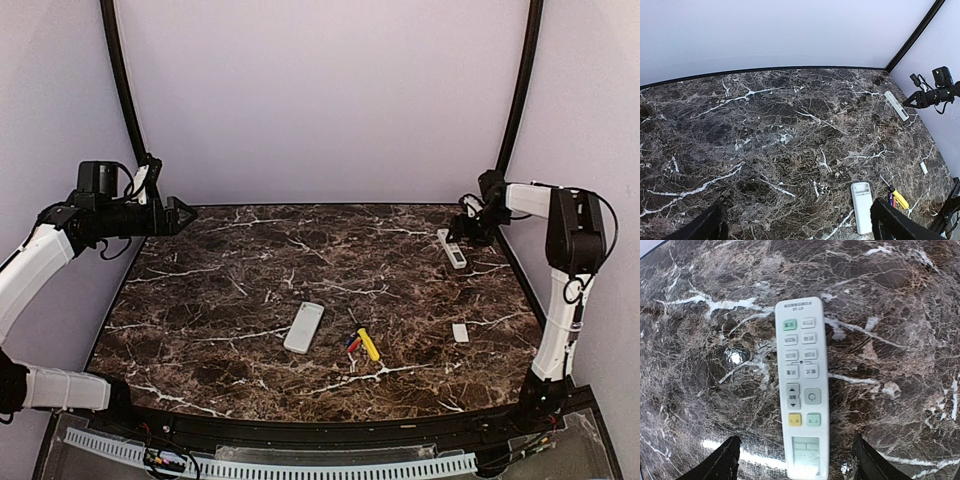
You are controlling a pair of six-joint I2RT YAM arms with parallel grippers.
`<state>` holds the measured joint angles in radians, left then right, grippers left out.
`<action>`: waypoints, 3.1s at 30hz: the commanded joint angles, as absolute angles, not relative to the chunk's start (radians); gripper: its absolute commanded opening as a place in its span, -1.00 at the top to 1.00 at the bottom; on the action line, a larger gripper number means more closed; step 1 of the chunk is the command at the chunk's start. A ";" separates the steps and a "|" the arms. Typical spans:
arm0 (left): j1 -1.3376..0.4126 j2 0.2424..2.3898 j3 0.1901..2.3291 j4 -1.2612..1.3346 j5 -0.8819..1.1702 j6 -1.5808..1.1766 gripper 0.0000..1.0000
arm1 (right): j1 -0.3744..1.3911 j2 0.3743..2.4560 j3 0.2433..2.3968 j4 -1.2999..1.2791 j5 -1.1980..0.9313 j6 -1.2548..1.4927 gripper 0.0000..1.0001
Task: Unload the batteries from the remote control
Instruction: Pick up the remote control from the center of the board, then pass from the right arm to the left
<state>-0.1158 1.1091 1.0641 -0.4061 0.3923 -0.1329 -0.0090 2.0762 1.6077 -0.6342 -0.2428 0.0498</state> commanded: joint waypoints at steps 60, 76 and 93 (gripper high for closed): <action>-0.619 0.972 0.932 -0.206 0.540 0.199 -0.69 | 0.512 1.529 1.468 -0.895 -0.913 0.170 1.00; -0.915 1.082 0.863 -0.173 0.251 0.385 -0.71 | 0.904 1.736 1.543 -1.109 -1.166 0.008 1.00; -1.060 1.096 0.850 -0.180 0.276 0.407 0.04 | 0.925 1.771 1.556 -1.116 -1.220 0.006 1.00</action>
<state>-1.0447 1.0924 0.8646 -0.1802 0.2836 0.3927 0.9165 1.7729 1.5433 -1.1110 -1.1870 0.0246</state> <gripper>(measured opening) 0.515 0.326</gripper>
